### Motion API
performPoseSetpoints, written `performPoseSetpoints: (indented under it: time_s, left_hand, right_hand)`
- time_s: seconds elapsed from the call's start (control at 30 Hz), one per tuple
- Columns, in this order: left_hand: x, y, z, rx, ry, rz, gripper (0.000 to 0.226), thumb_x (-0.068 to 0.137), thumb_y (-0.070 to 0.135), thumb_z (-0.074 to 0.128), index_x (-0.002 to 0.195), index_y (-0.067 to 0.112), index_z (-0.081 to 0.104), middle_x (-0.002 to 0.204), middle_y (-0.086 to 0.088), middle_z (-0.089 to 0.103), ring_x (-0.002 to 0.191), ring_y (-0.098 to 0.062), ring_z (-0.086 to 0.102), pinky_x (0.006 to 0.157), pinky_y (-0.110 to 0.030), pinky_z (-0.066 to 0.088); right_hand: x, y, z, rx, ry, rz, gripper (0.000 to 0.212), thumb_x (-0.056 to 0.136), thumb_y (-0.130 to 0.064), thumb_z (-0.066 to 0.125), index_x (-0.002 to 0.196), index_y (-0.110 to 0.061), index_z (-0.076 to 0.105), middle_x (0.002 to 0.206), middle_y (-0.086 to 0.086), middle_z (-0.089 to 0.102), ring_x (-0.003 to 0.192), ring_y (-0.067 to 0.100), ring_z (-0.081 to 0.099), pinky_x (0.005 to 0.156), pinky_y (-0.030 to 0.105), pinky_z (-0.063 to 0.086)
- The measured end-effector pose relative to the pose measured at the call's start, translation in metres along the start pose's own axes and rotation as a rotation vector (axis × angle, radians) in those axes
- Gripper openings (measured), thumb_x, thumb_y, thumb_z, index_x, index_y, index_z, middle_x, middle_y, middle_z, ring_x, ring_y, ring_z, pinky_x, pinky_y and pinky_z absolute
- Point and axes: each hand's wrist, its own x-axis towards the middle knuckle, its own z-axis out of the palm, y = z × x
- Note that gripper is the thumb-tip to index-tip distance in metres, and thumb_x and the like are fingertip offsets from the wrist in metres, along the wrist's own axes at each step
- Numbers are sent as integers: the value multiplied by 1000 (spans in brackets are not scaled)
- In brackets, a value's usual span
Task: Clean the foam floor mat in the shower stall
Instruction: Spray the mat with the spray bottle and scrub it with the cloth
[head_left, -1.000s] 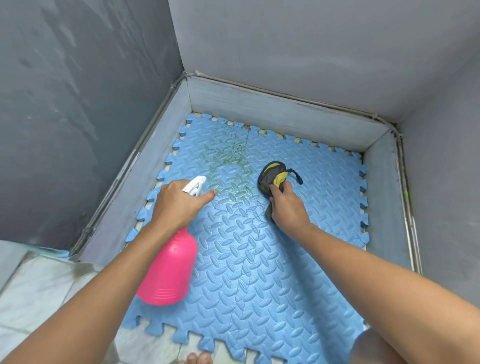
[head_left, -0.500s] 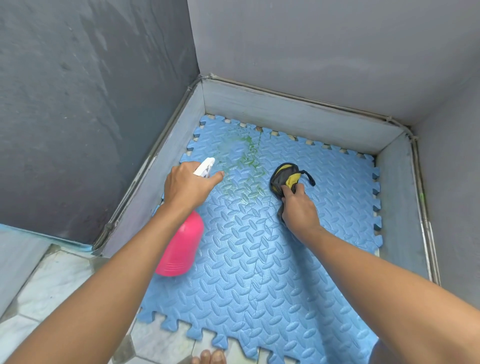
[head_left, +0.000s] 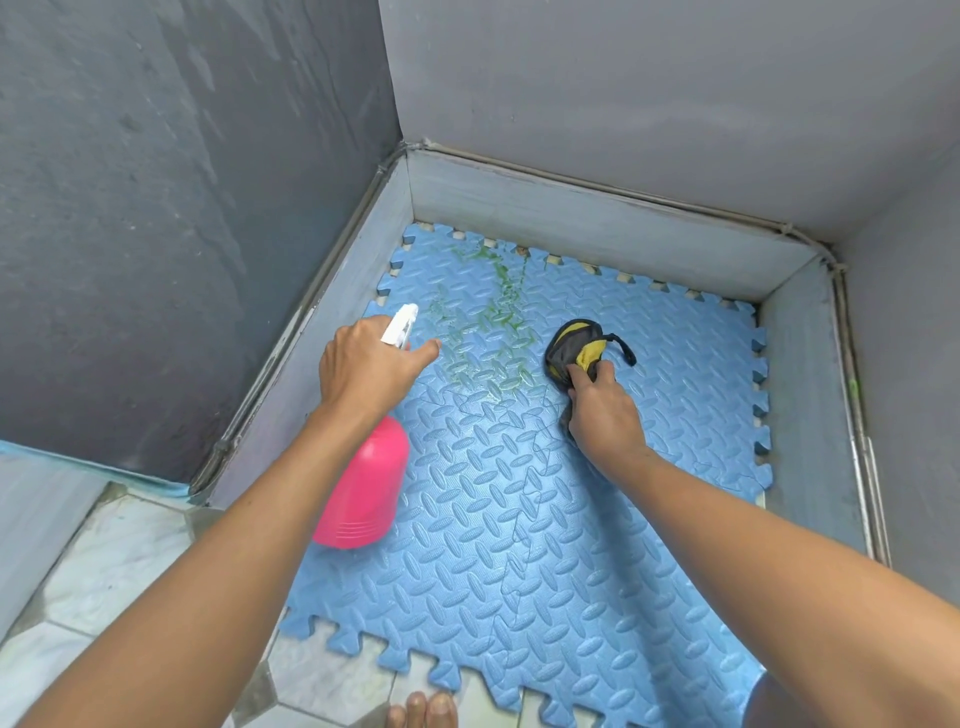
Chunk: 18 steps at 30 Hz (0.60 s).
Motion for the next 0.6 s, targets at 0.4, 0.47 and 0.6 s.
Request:
performPoseSetpoints:
  time_s: [0.4,0.47,0.6]
  left_hand:
    - [-10,-18,8,-53,-218,164,55,69,62,82,62,17,51,60,3,57,64,-21,57,67,-38,47]
    - [-9,-19,5,-77,-203,152,55,68,65,80,61,18,51,59,3,58,62,-19,57,66,-37,45]
    - [-12,-16,-1,-174,-63,80,51,75,51,83,57,14,52,54,-4,55,58,-28,54,58,-36,42]
  right_hand:
    - [-1,0,1,9,-10,-2,53,97,-4,49,148,-15,41,128,16,43,96,35,58,78,41,50]
    - [0,0,1,10,-6,-4,54,96,-3,49,148,-15,41,127,16,43,96,35,57,78,40,50]
    - [-1,0,2,7,4,-7,52,97,-3,50,147,-14,42,127,17,44,95,34,58,76,40,51]
